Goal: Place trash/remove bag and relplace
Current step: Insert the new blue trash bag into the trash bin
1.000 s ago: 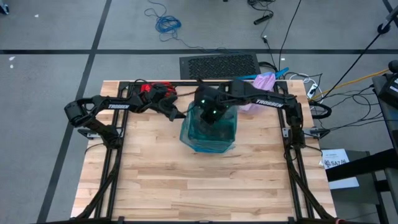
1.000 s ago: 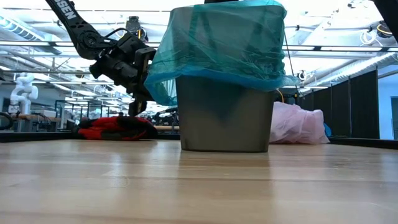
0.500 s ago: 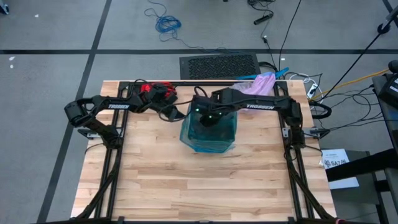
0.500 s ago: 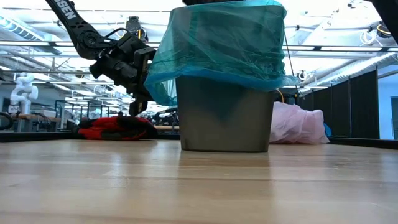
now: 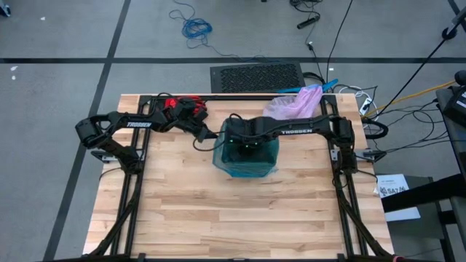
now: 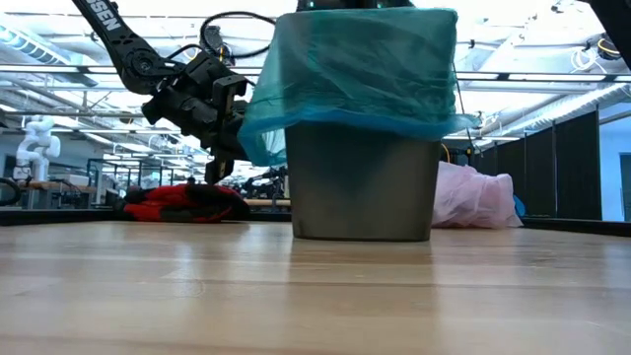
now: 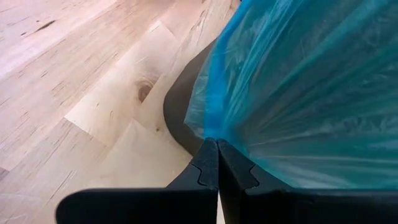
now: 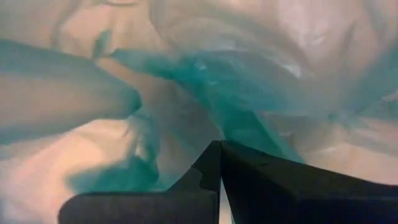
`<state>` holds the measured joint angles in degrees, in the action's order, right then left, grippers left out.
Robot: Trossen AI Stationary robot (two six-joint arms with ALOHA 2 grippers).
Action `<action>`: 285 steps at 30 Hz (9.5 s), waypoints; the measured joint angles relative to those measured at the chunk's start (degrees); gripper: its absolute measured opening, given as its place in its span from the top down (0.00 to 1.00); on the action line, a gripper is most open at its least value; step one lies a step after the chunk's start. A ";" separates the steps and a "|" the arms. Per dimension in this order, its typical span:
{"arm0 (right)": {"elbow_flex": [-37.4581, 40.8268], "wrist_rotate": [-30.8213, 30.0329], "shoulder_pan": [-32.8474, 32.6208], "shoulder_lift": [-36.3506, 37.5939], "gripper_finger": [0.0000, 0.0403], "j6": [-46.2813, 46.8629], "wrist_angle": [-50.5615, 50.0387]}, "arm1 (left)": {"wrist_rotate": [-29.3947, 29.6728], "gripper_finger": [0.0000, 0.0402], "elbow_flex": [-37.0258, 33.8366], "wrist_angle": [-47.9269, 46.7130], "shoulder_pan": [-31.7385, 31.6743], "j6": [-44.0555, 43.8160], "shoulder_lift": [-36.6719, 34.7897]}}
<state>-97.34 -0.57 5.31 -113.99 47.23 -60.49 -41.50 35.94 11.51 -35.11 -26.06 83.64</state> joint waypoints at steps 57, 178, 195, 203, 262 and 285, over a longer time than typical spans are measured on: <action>10.78 5.01 3.84 7.88 1.00 9.07 12.80 | 1.27 1.00 0.00 -0.07 0.00 1.01 0.00; 5.90 -17.02 7.68 20.92 1.00 -3.10 -24.61 | 13.33 1.00 17.81 -5.41 16.09 -4.39 -6.88; 7.67 -4.99 7.33 21.39 1.00 1.82 -24.03 | 14.78 1.00 17.90 -9.22 16.09 -1.68 -6.99; 7.67 -8.38 7.48 23.91 0.80 3.16 -25.04 | 14.88 1.00 17.90 -9.29 16.09 -1.91 -6.99; 27.40 -44.80 -32.90 31.18 1.00 13.51 18.97 | 15.04 1.00 19.06 -7.91 10.94 -2.45 -6.80; 36.06 -42.29 -29.86 30.73 1.00 19.75 20.75 | 20.44 1.00 23.41 -36.19 8.64 1.63 -22.35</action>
<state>-61.28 -42.85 -24.55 -83.26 66.98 -39.74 -21.05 59.35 -24.69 -26.47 -24.43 61.29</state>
